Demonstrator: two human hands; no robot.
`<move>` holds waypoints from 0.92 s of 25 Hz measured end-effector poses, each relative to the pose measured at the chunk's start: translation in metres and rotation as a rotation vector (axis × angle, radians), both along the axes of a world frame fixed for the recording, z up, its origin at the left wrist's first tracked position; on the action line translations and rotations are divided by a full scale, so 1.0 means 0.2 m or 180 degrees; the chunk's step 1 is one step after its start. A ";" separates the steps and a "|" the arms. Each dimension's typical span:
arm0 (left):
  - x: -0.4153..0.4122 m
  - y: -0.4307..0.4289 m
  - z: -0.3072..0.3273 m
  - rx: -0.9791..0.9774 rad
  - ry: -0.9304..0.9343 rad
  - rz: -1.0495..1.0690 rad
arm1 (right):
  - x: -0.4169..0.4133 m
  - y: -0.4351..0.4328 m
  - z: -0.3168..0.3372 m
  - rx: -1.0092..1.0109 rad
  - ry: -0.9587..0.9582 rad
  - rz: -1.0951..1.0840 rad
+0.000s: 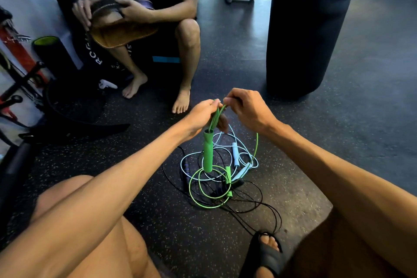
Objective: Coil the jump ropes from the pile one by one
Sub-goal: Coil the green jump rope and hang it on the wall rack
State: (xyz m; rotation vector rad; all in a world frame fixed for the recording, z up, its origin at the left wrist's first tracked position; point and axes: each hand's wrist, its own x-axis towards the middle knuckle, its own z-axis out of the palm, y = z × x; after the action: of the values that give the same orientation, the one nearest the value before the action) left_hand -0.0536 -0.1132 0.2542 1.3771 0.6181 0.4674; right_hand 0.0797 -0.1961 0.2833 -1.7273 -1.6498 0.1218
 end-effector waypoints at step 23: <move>-0.06 0.08 0.14 -0.1770 -0.1559 0.0171 | 0.01 -0.06 -0.12 -0.1686 0.2184 0.0066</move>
State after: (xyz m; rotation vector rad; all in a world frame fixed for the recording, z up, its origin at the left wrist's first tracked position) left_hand -0.0651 -0.0969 0.2820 0.6827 0.3408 0.5969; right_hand 0.0807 -0.2083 0.2596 -1.7465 -1.1668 1.1142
